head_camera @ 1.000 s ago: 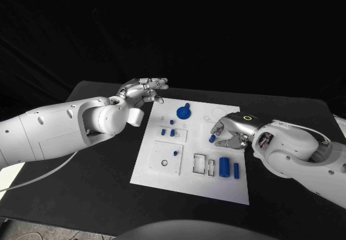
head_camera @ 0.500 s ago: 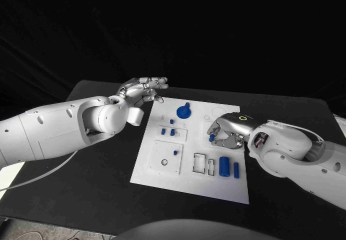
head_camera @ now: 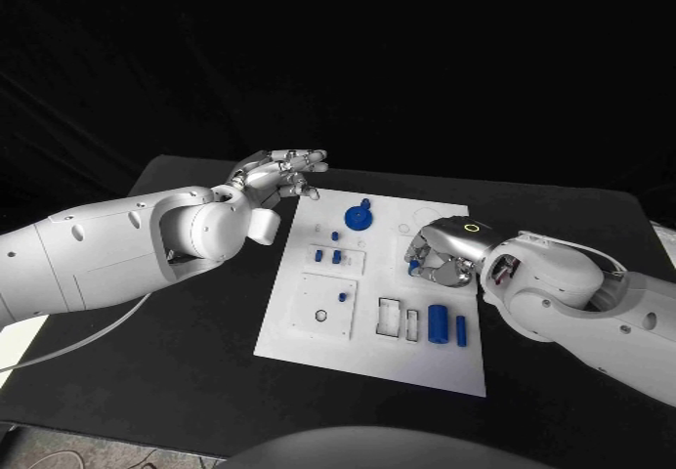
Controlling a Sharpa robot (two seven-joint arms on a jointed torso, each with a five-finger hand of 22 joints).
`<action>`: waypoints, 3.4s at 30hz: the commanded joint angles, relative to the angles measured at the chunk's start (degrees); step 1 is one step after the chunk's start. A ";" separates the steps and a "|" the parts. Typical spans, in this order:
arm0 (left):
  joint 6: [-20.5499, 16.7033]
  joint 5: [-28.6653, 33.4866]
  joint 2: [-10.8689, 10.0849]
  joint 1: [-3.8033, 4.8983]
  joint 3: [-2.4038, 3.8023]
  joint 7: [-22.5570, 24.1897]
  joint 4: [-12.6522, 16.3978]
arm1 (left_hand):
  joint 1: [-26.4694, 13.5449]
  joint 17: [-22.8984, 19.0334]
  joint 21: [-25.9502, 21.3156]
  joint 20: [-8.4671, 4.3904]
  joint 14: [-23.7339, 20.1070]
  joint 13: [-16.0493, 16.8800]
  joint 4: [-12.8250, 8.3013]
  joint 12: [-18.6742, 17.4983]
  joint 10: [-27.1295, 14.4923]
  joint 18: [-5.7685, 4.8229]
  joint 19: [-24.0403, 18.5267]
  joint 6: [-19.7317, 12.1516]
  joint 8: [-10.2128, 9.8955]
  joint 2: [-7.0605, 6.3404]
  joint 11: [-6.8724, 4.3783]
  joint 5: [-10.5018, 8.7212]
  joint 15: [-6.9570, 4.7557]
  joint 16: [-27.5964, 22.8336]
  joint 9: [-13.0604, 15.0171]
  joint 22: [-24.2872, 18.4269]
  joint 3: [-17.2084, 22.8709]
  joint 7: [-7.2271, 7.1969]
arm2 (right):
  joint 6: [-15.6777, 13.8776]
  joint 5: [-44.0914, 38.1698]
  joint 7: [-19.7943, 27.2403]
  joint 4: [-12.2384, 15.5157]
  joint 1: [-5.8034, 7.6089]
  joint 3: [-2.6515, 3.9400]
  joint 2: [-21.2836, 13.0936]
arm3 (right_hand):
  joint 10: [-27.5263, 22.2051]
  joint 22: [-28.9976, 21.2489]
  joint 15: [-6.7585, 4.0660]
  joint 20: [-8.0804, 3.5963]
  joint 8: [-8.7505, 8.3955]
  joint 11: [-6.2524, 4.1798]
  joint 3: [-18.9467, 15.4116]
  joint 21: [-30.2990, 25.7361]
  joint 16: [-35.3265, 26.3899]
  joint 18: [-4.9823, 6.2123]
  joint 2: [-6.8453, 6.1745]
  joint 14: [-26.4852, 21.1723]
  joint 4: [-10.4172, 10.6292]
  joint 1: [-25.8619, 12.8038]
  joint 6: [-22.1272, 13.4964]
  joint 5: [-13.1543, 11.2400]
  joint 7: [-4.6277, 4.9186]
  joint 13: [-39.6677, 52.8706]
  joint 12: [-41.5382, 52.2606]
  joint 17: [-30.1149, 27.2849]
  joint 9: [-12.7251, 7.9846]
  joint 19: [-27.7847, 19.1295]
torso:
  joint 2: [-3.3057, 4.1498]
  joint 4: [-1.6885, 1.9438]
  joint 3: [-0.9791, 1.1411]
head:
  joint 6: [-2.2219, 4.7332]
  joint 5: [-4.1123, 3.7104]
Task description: Assemble the parts on the task board
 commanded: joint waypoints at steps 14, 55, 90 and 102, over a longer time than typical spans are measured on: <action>1.68 -0.04 -0.12 0.03 0.03 -0.13 0.19 | -0.58 -0.16 -0.34 0.15 -0.49 0.06 0.05 0.31 -0.64 0.99 -0.11 -0.24 0.27 0.17 0.00 0.23 0.02 -0.22 0.00 -0.13 -0.47 0.05 | 2.40 -2.76 -3.02 -0.55 -0.22 -0.28 0.56 | 1.40 0.23 -0.62 -0.43 0.44 -0.38 1.40 0.43 0.42 0.55 0.14 2.87 -0.30 -0.74 1.52 -0.27 -0.27 0.16 -0.86 0.24 0.30 0.20 | -0.04 -0.01 -0.04 | -0.37 -0.01; 1.65 -0.04 0.32 0.03 0.03 -0.22 -0.17 | -0.72 -0.33 -0.45 0.20 -0.63 0.07 0.16 0.52 -0.83 0.99 -0.15 -0.34 0.35 0.31 0.05 0.24 0.08 -0.23 0.00 -0.21 -0.59 0.09 | -5.45 6.20 -1.45 10.20 1.42 1.01 -1.23 | 1.98 0.36 -0.72 -0.56 0.37 -0.48 2.24 0.54 0.60 0.51 0.04 2.91 -0.29 -1.61 2.07 -0.46 -0.39 0.12 -1.61 0.40 0.41 0.29 | -0.04 -0.02 -0.04 | 0.51 0.04; 2.06 -0.04 1.77 0.02 0.03 -0.16 -0.46 | -0.72 -0.46 -0.52 0.24 -0.72 0.08 0.18 0.69 -0.98 1.00 -0.18 -0.42 0.41 0.44 0.07 0.26 0.10 -0.23 0.00 -0.27 -0.63 0.12 | -2.81 0.32 1.96 1.92 -5.68 -1.34 13.52 | 1.93 0.15 -0.69 -0.56 0.12 -0.40 2.87 0.42 0.69 0.54 0.11 2.92 -0.64 -1.54 1.92 -0.29 -0.25 0.07 -2.13 0.48 0.38 0.25 | 0.01 -0.06 -0.03 | -0.45 2.37; 2.07 -0.04 1.75 0.02 0.03 -0.19 -0.44 | -0.72 -0.46 -0.52 0.24 -0.72 0.08 0.18 0.69 -0.98 1.00 -0.18 -0.42 0.41 0.44 0.07 0.26 0.10 -0.23 0.00 -0.27 -0.63 0.12 | -1.01 -0.55 1.51 0.53 -5.93 -1.66 14.59 | 1.93 0.15 -0.69 -0.56 0.12 -0.40 2.87 0.42 0.69 0.54 0.11 2.92 -0.64 -1.54 1.92 -0.29 -0.25 0.07 -2.13 0.48 0.38 0.25 | 0.03 0.00 -0.04 | -0.79 2.42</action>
